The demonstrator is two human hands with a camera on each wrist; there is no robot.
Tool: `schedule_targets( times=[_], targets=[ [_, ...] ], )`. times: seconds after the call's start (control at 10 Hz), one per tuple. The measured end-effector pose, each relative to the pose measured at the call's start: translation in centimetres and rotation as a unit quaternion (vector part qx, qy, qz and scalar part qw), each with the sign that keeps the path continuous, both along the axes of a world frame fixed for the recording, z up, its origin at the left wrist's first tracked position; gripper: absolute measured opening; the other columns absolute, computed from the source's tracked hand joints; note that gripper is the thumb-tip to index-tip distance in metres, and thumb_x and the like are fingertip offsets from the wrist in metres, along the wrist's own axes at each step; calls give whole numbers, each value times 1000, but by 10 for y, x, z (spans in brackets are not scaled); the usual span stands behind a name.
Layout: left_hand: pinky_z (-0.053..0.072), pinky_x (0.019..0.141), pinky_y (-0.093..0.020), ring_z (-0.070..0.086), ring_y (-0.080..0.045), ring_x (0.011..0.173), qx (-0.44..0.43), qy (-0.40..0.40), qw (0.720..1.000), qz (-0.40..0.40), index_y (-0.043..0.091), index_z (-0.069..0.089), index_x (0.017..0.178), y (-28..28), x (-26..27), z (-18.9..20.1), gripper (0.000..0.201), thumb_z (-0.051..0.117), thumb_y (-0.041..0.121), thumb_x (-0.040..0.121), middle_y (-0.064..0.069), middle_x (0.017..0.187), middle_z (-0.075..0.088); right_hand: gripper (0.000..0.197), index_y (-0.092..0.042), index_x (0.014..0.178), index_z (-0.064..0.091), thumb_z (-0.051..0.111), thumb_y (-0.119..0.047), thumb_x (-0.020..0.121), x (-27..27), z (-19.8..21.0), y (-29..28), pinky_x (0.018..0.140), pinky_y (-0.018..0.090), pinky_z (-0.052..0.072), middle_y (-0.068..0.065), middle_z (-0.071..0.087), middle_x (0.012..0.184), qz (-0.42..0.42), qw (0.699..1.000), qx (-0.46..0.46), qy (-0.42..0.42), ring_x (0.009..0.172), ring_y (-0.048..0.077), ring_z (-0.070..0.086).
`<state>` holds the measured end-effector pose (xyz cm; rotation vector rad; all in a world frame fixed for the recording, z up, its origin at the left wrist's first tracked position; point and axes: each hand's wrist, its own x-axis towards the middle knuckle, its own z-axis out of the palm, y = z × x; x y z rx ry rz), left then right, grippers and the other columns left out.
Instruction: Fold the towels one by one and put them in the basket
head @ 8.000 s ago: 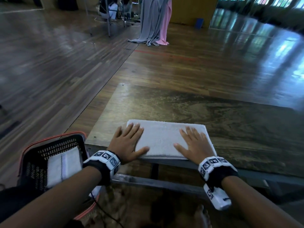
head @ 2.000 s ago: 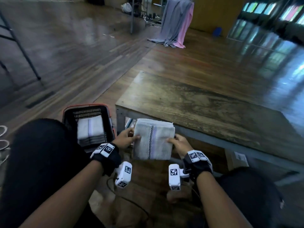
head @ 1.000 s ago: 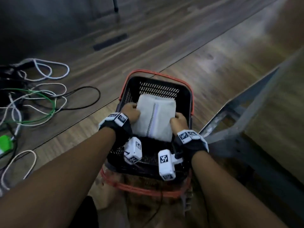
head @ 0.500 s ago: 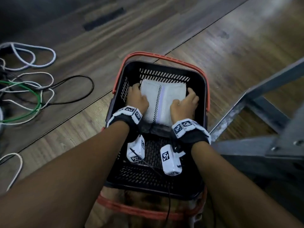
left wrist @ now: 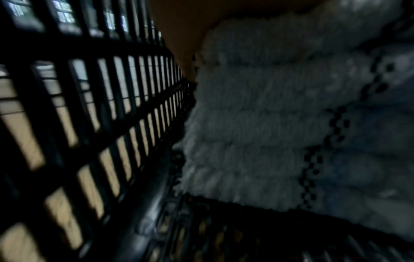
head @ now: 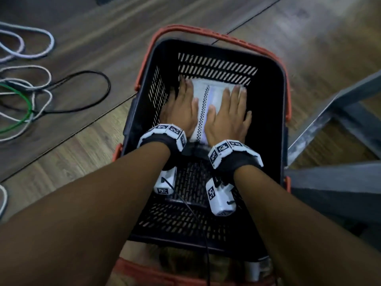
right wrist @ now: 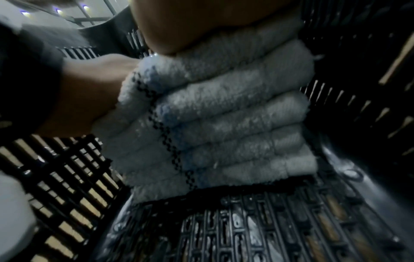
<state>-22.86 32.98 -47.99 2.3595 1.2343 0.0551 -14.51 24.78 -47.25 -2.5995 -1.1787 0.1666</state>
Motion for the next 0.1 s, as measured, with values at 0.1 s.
schedule_targets(
  times=[0.1],
  targets=[
    [32, 109, -49, 24, -38, 138, -96, 56, 994, 8, 7, 4, 148, 5, -1, 35, 57, 23, 30, 100, -15, 158, -1, 62, -15, 148, 17, 36, -36, 93, 4, 27, -8, 115, 53, 8, 4, 2, 160, 34, 995, -66, 60, 147, 20, -3]
  ],
)
